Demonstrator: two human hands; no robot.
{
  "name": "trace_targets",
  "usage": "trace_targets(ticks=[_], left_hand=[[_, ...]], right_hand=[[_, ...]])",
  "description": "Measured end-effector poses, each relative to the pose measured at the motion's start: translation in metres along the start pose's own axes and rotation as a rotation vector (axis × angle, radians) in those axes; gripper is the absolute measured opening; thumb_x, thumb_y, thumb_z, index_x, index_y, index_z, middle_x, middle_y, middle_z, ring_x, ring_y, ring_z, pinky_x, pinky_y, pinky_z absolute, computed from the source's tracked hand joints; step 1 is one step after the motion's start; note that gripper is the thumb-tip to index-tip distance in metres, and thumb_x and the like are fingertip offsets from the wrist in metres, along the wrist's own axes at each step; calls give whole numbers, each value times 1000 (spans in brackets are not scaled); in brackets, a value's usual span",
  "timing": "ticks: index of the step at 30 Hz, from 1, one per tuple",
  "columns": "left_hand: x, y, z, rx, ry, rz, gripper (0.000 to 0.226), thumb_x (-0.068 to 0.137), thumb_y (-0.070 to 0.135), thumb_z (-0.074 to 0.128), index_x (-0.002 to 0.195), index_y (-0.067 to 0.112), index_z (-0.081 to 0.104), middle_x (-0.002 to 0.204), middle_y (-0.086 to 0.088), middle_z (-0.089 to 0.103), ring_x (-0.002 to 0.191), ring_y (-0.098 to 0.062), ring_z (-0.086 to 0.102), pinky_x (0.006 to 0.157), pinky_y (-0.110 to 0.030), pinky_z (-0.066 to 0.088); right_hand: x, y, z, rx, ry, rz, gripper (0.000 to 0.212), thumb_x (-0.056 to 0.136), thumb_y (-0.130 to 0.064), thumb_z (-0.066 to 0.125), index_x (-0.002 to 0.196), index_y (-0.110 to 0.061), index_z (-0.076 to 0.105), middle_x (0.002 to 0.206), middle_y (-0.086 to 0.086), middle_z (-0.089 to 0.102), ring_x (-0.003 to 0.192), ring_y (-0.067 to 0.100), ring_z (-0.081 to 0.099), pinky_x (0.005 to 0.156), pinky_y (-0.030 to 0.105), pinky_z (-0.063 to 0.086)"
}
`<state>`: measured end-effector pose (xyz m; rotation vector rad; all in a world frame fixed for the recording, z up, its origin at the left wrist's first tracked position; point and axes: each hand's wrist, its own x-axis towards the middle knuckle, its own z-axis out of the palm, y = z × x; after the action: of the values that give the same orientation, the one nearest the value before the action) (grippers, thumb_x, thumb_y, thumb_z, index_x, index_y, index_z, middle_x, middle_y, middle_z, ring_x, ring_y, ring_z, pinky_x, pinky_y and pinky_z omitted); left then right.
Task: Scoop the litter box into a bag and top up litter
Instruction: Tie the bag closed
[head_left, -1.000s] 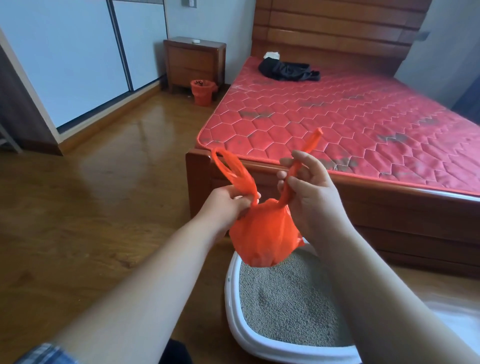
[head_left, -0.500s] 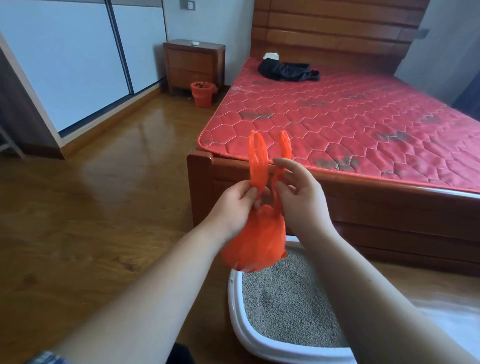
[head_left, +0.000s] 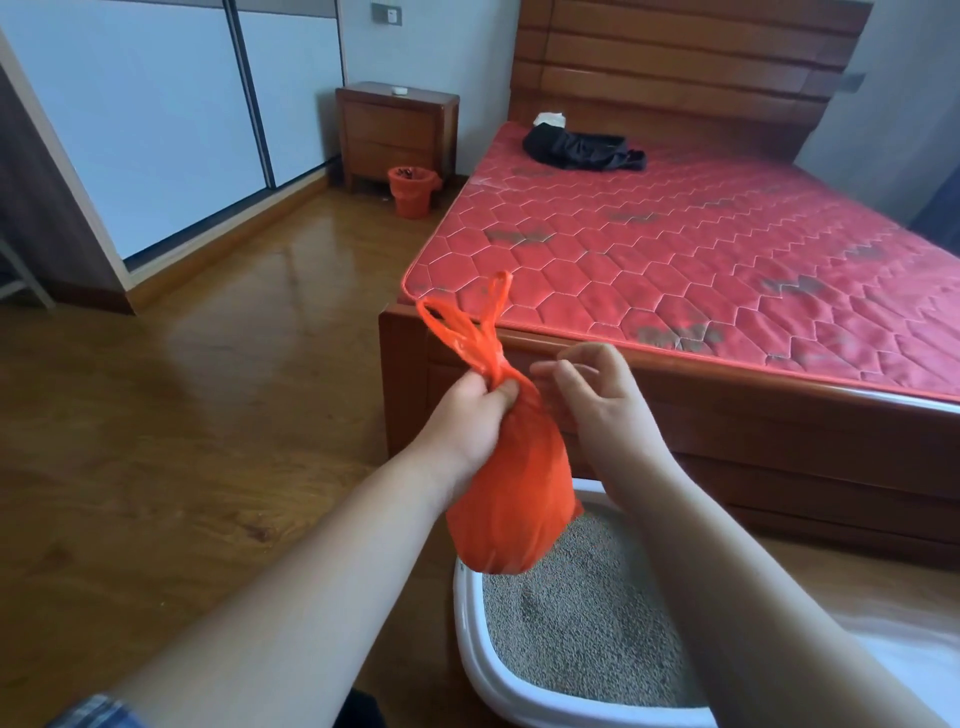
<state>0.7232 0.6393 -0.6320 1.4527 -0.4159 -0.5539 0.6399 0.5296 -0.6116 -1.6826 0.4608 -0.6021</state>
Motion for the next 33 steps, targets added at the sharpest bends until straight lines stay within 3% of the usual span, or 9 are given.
trace_targets(ticks=[3, 6, 10, 14, 18, 21, 24, 27, 33], left_hand=[[-1, 0, 2, 4, 64, 8, 21, 100, 21, 53, 117, 14, 63, 100, -6, 71, 99, -22, 66, 98, -45, 50], [-3, 0, 3, -4, 39, 29, 19, 92, 27, 55, 105, 16, 64, 95, -6, 70, 91, -20, 66, 88, -37, 52], [-7, 1, 5, 31, 35, 130, 18, 88, 18, 48, 70, 20, 48, 70, 1, 47, 69, -11, 43, 67, -26, 38], [-10, 5, 4, 117, -53, 231, 34, 104, 8, 39, 88, 25, 64, 63, 19, 60, 63, 8, 52, 65, -8, 40], [-8, 2, 2, 179, -20, 286, 28, 102, 24, 51, 81, 20, 69, 63, 13, 52, 57, -4, 44, 58, -19, 37], [-9, 4, 4, -94, -35, 121, 18, 96, 26, 62, 100, 18, 78, 70, 10, 62, 66, -7, 54, 65, -19, 43], [-8, 7, 5, -254, -82, 1, 15, 94, 19, 62, 93, 17, 77, 67, 7, 63, 66, -10, 59, 65, -21, 49], [-6, 6, 3, -234, -42, -9, 9, 94, 16, 62, 88, 17, 69, 63, 5, 59, 57, -7, 57, 54, -18, 48], [-1, 0, -2, -266, -25, -108, 22, 94, 27, 63, 76, 18, 55, 64, -2, 50, 59, -16, 51, 65, -32, 45]], right_hand=[[1, 10, 3, -474, -50, -84, 4, 92, -34, 65, 93, -30, 65, 86, -12, 69, 80, -1, 61, 75, 25, 48], [-1, 14, 8, -565, -21, -113, 3, 93, -31, 64, 93, -30, 67, 81, -13, 67, 75, -2, 58, 62, 8, 36], [2, 13, 7, -511, 103, -42, 20, 95, -34, 63, 86, -19, 73, 75, -5, 69, 71, 11, 60, 60, 19, 41], [2, 13, 8, -412, 135, -24, 26, 96, -33, 61, 84, -15, 76, 73, 0, 72, 69, 16, 61, 65, 33, 45], [4, 13, 3, -333, 195, 9, 24, 96, -28, 59, 87, -13, 76, 59, -5, 53, 55, 7, 39, 55, 31, 33], [1, 11, 2, -225, 187, 3, 24, 95, -24, 59, 85, -36, 78, 64, -2, 66, 56, 4, 44, 57, 28, 37], [-1, 10, 5, -186, 127, -45, 28, 94, -24, 62, 90, -48, 76, 85, 4, 76, 68, 5, 53, 63, 28, 42], [0, 13, 8, -284, 86, -82, 27, 93, -19, 63, 98, -41, 77, 81, -4, 73, 69, 1, 57, 65, 23, 43], [-2, 21, 11, -481, -32, -157, 35, 93, -8, 57, 114, -28, 76, 79, -10, 58, 71, -3, 54, 62, 11, 34]])
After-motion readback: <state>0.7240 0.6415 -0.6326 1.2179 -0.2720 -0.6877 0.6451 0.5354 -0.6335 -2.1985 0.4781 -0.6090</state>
